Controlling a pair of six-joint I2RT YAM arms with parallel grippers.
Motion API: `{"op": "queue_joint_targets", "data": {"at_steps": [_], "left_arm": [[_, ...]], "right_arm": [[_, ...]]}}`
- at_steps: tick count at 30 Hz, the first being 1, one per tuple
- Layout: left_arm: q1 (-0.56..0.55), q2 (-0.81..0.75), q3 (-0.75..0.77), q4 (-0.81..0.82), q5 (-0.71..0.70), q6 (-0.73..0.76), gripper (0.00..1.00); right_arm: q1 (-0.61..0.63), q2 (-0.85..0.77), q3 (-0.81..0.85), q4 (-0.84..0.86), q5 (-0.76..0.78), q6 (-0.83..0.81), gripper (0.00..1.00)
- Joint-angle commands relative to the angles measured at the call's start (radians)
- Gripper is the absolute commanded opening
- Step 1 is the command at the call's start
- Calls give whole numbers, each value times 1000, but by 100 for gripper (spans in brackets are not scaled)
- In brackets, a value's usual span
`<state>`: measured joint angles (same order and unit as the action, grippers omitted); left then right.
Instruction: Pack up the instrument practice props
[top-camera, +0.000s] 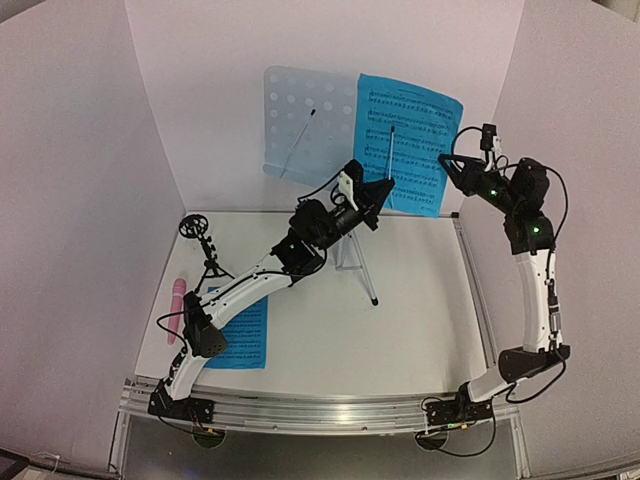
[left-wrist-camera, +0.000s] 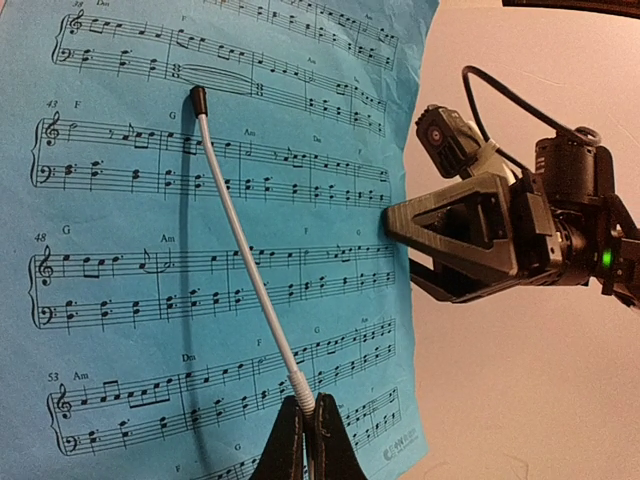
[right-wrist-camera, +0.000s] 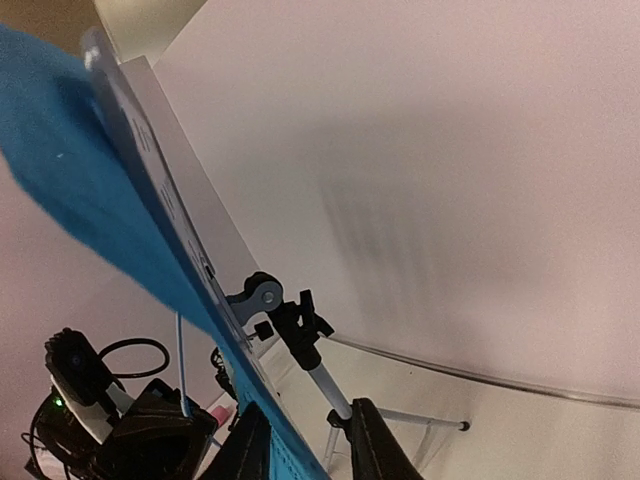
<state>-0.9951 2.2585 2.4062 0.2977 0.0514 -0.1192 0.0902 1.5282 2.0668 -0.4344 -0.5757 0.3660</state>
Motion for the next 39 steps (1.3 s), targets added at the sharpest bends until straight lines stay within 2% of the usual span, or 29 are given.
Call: {"op": "queue_joint_targets", "data": {"at_steps": [1, 3, 5, 19, 27, 30, 34, 39], "left_arm": [[4, -36, -17, -20, -18, 36, 0], [4, -37, -19, -20, -18, 36, 0], [4, -39, -23, -20, -20, 37, 0], [4, -46, -46, -20, -41, 46, 0], [3, -52, -74, -2, -33, 58, 1], [4, -61, -83, 0, -22, 63, 15], [4, -97, -113, 1, 4, 95, 41], [4, -207, -212, 24, 26, 195, 56]], "right_arm": [[3, -1, 35, 22, -11, -3, 14], [2, -11, 29, 23, -11, -13, 4], [3, -25, 24, 23, -7, -21, 0], [3, -142, 31, 24, 43, -38, 0], [2, -234, 64, 33, 215, -9, 0], [3, -261, 62, 52, 235, -19, 0], [2, -267, 74, 66, 204, -20, 0], [2, -236, 119, 81, 133, 13, 0]]}}
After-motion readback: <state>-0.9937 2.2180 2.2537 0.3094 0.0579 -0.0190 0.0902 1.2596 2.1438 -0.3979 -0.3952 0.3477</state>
